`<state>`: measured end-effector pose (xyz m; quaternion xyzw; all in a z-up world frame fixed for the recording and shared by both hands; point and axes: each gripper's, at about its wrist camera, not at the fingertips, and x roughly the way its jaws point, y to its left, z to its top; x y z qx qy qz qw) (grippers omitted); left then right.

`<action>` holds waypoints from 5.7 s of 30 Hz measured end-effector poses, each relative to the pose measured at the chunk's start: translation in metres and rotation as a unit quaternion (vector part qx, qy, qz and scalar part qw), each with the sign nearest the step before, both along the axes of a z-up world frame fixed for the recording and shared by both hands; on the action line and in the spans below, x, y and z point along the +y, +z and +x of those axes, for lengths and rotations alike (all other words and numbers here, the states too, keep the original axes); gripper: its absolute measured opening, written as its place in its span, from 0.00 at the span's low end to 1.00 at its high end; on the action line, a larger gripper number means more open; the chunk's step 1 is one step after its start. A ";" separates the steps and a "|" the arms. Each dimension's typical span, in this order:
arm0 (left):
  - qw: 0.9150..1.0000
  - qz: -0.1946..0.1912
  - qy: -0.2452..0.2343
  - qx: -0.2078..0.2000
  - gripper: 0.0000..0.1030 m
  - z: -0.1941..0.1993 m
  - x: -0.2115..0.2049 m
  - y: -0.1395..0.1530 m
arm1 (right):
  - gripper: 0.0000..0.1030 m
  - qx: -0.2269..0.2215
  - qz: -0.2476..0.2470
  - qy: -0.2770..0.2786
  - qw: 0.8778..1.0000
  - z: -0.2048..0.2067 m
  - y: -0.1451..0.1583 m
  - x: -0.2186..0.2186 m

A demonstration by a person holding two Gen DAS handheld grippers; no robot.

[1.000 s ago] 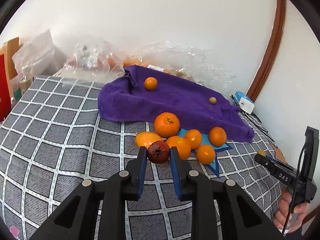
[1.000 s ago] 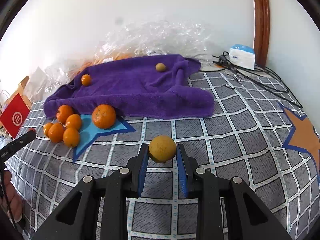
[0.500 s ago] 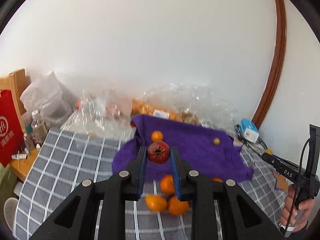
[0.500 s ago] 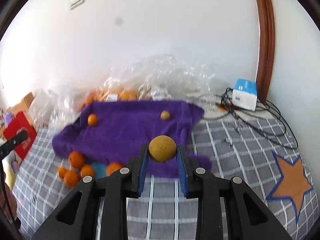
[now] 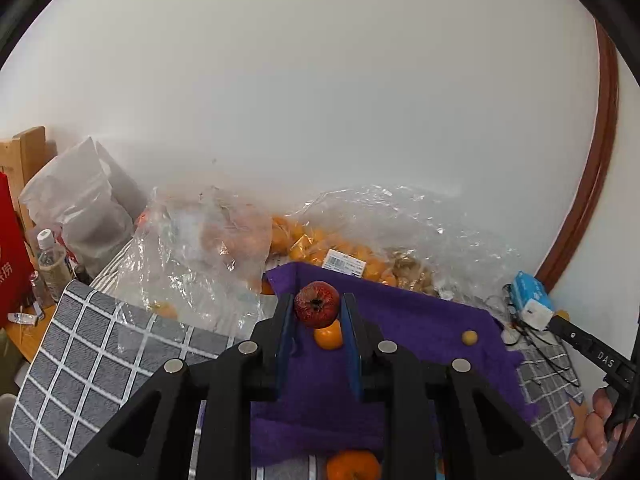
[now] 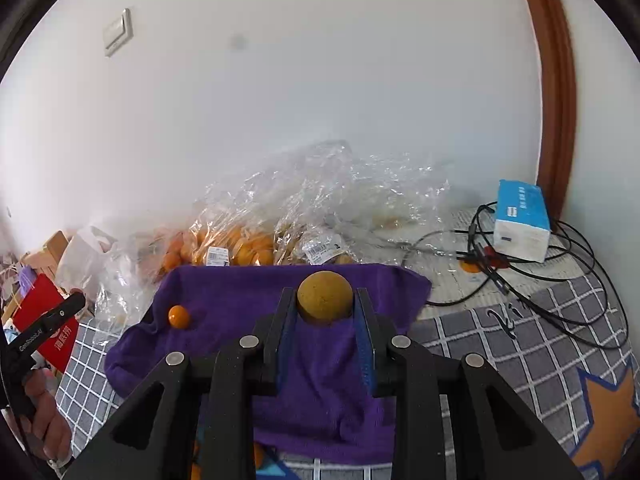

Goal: Organize fruits
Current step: 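Lift both held fruits and carry them over the purple towel, then open the right tool to drop the yellow fruit while the left releases the red fruit, then grasp a large orange with the right tool while the left moves toward another orange, then grasp an orange with the left tool while the right holds its large orange, then lift both held oranges and carry them over the purple towel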

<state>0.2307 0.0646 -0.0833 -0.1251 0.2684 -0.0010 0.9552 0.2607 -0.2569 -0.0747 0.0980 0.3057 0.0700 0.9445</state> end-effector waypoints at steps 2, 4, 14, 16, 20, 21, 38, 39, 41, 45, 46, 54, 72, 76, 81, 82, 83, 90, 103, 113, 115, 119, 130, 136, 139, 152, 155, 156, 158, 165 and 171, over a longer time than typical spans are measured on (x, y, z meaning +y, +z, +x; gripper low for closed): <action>1.000 0.002 -0.001 0.008 0.22 0.009 -0.001 -0.014 | 0.27 0.011 0.001 0.004 1.000 0.011 -0.018 0.001; 1.000 -0.016 -0.005 0.023 0.22 0.016 0.004 -0.033 | 0.27 0.044 -0.004 0.006 0.999 0.022 -0.037 0.003; 0.996 -0.022 -0.031 0.085 0.22 0.034 0.004 -0.064 | 0.27 0.106 -0.014 0.028 0.994 0.039 -0.081 0.012; 0.995 -0.020 -0.038 0.090 0.22 0.036 0.001 -0.066 | 0.27 0.108 -0.019 0.028 0.994 0.040 -0.084 0.014; 0.994 -0.009 -0.049 0.093 0.22 0.037 -0.007 -0.069 | 0.27 0.109 -0.024 0.031 0.993 0.039 -0.087 0.015; 0.994 -0.006 -0.050 0.093 0.22 0.038 -0.008 -0.070 | 0.27 0.111 -0.024 0.030 0.993 0.040 -0.088 0.016; 0.993 0.028 -0.046 0.106 0.22 0.044 -0.011 -0.078 | 0.27 0.117 -0.048 0.036 0.991 0.040 -0.099 0.025; 0.993 0.029 -0.044 0.106 0.22 0.044 -0.011 -0.079 | 0.27 0.117 -0.047 0.036 0.991 0.040 -0.099 0.025; 0.993 0.032 -0.043 0.108 0.22 0.045 -0.011 -0.080 | 0.27 0.116 -0.050 0.033 0.991 0.039 -0.100 0.026; 0.992 0.043 -0.049 0.112 0.22 0.047 -0.017 -0.084 | 0.39 0.107 -0.059 0.031 0.992 0.035 -0.099 0.030; 0.991 0.051 -0.050 0.112 0.22 0.047 -0.019 -0.084 | 0.46 0.103 -0.059 0.032 0.992 0.034 -0.098 0.032; 0.990 0.058 -0.052 0.113 0.22 0.048 -0.022 -0.082 | 0.61 0.080 -0.061 0.023 0.995 0.025 -0.087 0.030; 0.999 0.038 -0.014 0.021 0.42 0.022 -0.008 -0.043 | 0.61 0.054 -0.070 0.042 0.995 -0.053 -0.052 0.050; 0.999 0.052 -0.010 -0.001 0.42 0.011 -0.012 -0.023 | 0.55 0.075 -0.060 0.050 0.994 -0.072 -0.066 0.057; 0.998 0.064 -0.005 -0.012 0.44 -0.004 -0.012 0.002 | 0.53 0.088 -0.031 0.073 0.993 -0.081 -0.076 0.066; 0.998 0.068 0.000 -0.001 0.44 -0.006 -0.011 0.004 | 0.53 0.092 -0.034 0.077 0.992 -0.080 -0.078 0.070; 0.997 0.072 0.000 0.015 0.44 -0.008 -0.009 0.004 | 0.53 0.095 -0.038 0.079 0.992 -0.078 -0.081 0.074; 0.995 0.065 -0.004 0.082 0.44 -0.045 0.022 -0.027 | 0.53 0.118 -0.063 0.085 0.987 -0.058 -0.099 0.098; 0.985 -0.012 -0.073 0.155 0.44 -0.083 0.007 -0.078 | 0.40 0.076 -0.114 0.067 0.988 -0.099 -0.089 0.063; 0.980 -0.064 -0.075 0.171 0.30 -0.071 -0.010 -0.086 | 0.40 0.085 -0.061 0.053 0.993 -0.117 -0.102 0.020; 0.981 -0.055 -0.072 0.173 0.30 -0.075 -0.008 -0.082 | 0.40 0.086 -0.048 0.052 0.994 -0.118 -0.103 0.016; 0.981 0.021 -0.072 0.179 0.30 -0.090 -0.011 -0.074 | 0.40 0.092 -0.043 0.053 0.993 -0.116 -0.105 0.015; 0.985 0.044 -0.054 0.156 0.32 -0.101 -0.012 -0.092 | 0.40 0.109 -0.069 0.065 0.990 -0.113 -0.111 0.025; 0.986 0.046 -0.037 0.156 0.36 -0.090 -0.008 -0.090 | 0.41 0.112 -0.075 0.066 0.989 -0.112 -0.111 0.027; 0.987 0.031 -0.039 0.152 0.30 -0.092 -0.004 -0.091 | 0.41 0.111 -0.082 0.064 0.988 -0.113 -0.111 0.029; 0.990 -0.026 -0.049 0.131 0.29 -0.105 0.006 -0.095 | 0.40 0.107 -0.088 0.063 0.988 -0.115 -0.110 0.032; 0.992 -0.034 -0.049 0.112 0.29 -0.112 0.007 -0.091 | 0.40 0.099 -0.071 0.064 0.990 -0.118 -0.108 0.027; 0.992 -0.035 -0.048 0.108 0.29 -0.113 0.007 -0.090 | 0.40 0.096 -0.065 0.063 0.991 -0.119 -0.107 0.025; 0.993 -0.035 -0.045 0.102 0.29 -0.115 0.007 -0.088 | 0.40 0.091 -0.054 0.061 0.992 -0.120 -0.105 0.022; 0.996 -0.027 -0.036 0.080 0.29 -0.120 0.005 -0.082 | 0.40 0.083 -0.042 0.054 0.994 -0.121 -0.102 0.017; 0.997 -0.024 -0.032 0.070 0.29 -0.122 0.006 -0.078 | 0.40 0.078 -0.030 0.054 0.995 -0.121 -0.102 0.014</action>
